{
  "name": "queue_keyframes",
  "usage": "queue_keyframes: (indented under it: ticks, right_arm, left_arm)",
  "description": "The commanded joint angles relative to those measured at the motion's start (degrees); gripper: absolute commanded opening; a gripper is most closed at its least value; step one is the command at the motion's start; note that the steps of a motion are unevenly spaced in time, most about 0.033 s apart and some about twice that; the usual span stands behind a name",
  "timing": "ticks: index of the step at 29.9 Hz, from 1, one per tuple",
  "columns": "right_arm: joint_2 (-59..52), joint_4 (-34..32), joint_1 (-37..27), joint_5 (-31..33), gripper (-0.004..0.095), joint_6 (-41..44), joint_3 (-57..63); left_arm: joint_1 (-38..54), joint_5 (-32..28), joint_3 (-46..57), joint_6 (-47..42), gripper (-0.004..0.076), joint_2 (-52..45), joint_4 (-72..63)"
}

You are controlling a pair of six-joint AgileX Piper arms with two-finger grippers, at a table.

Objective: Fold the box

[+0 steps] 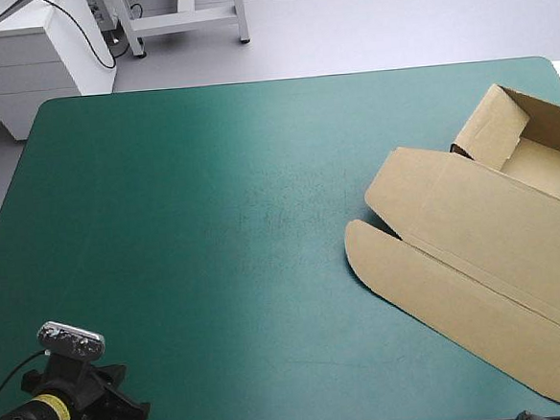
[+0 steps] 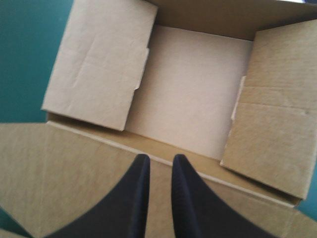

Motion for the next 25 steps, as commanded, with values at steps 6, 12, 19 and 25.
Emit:
queue_keyframes:
  ticks: [6,12,19,25]
  right_arm:
    - [-17.6,1.8,13.7,0.4,0.0027,-5.1,14.5]
    - [-29.0,1.8,22.5,-3.4,0.0027,-7.7,28.7]
    - [-40.9,1.6,23.3,-7.4,0.0025,-10.3,44.3]
    - [-49.9,1.6,23.3,-13.4,0.0025,-12.5,58.1]
  left_arm:
    - [-0.4,-2.8,-1.3,-0.9,-0.0008,0.5,0.3]
    - [-0.4,-2.8,-1.3,-0.6,-0.0008,0.5,0.2]
    - [-0.4,-2.8,-1.3,-0.6,-0.0008,0.5,0.2]
    - [-0.4,-2.8,-1.3,-0.6,-0.0008,0.5,0.2]
